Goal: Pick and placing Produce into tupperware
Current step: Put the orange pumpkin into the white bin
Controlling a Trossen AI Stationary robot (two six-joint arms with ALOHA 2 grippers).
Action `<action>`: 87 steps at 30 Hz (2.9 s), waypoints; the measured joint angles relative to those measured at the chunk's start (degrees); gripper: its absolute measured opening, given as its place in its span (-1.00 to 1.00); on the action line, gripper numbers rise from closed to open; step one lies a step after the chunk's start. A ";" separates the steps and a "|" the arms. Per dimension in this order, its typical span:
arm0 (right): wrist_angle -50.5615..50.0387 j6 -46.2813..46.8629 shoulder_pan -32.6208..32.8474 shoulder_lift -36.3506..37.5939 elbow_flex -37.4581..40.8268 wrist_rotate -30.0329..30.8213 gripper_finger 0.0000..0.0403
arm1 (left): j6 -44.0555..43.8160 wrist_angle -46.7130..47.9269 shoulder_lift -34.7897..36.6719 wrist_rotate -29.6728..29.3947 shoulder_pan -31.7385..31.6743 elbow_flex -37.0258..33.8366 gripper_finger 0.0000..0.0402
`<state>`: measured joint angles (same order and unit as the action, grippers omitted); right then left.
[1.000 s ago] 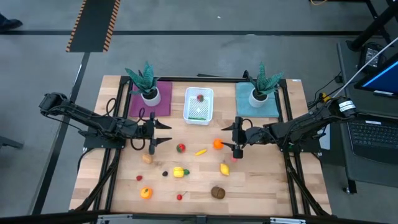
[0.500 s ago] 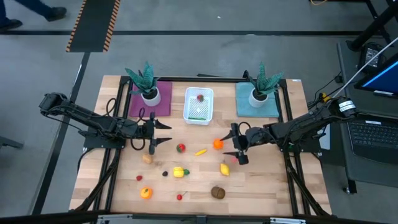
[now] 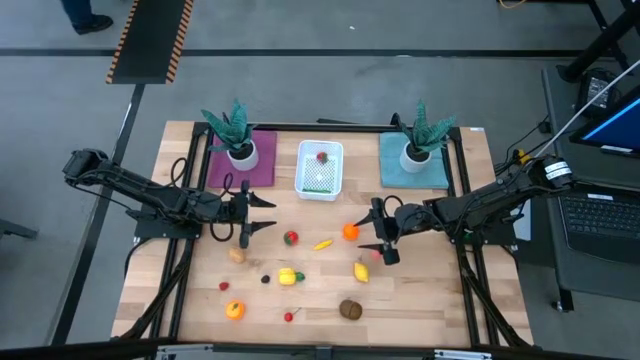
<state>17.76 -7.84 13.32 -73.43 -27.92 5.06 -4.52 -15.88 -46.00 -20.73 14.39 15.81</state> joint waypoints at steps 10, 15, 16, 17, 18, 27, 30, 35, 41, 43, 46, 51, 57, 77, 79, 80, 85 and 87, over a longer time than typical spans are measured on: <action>0.14 -4.71 0.00 0.00 0.00 0.27 0.43 | 0.05 0.21 0.00 -0.02 0.00 0.00 0.11; 0.36 -4.78 0.00 0.02 0.00 0.26 0.44 | 0.00 0.44 0.00 0.00 0.00 0.00 0.09; 0.40 -4.78 0.00 0.01 0.00 0.29 0.44 | 0.00 0.44 0.00 -0.01 0.00 0.00 0.09; 0.48 -4.82 0.00 0.02 0.00 0.36 0.44 | 0.00 0.44 0.00 -0.02 0.00 0.00 0.09; 0.59 -4.79 -0.13 0.02 0.00 0.72 0.44 | 0.00 0.44 0.00 0.00 0.00 0.00 0.10; 0.88 -4.45 -0.78 0.02 0.00 1.42 0.44 | 0.00 0.44 0.00 -0.02 0.00 0.00 0.12; 0.87 -4.45 -0.76 0.00 0.00 1.42 0.44 | -0.02 0.44 0.00 -0.02 0.00 0.00 0.12; 0.78 -3.99 -0.76 0.02 0.00 1.40 0.44 | -0.02 0.46 0.00 -0.02 0.00 0.00 0.13; -0.44 1.75 -1.68 0.02 0.02 1.31 0.44 | -0.03 0.44 0.00 -0.02 0.00 0.00 0.13; -0.86 1.82 -1.93 -0.15 0.02 1.14 0.44 | -0.03 0.44 0.00 -0.02 0.00 0.00 0.13; -0.91 1.71 -1.96 -1.32 0.00 0.97 0.44 | -0.04 0.44 -0.02 -0.02 0.00 0.00 0.13; -2.12 1.44 -1.96 -6.25 -3.69 0.37 0.44 | -0.04 0.85 -0.02 -0.02 0.00 0.00 0.13; -12.76 1.66 -2.00 -10.92 -11.23 -0.41 0.44 | -0.06 2.08 -0.02 -0.02 0.00 0.04 0.13; -29.12 2.87 -5.28 -23.17 -21.05 0.51 0.44 | 0.02 3.91 -0.02 -0.02 0.00 0.04 0.13; -29.19 2.82 -5.60 -24.58 -21.05 1.28 0.44 | 0.01 3.87 -0.02 -0.02 0.00 0.04 0.13; -29.20 2.77 -5.68 -25.08 -21.05 1.35 0.44 | 0.01 3.90 -0.02 -0.02 0.00 0.04 0.13; -28.61 2.56 -5.72 -26.40 -21.11 1.60 0.44 | 0.00 3.87 -0.02 -0.02 0.00 0.04 0.13; -28.61 2.55 -5.72 -26.43 -21.11 1.55 0.44 | 0.05 3.89 -0.02 -0.02 0.00 0.04 0.13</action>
<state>-10.85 -5.29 7.60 -99.85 -49.04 6.61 -4.47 -11.99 -46.02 -20.75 14.39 15.86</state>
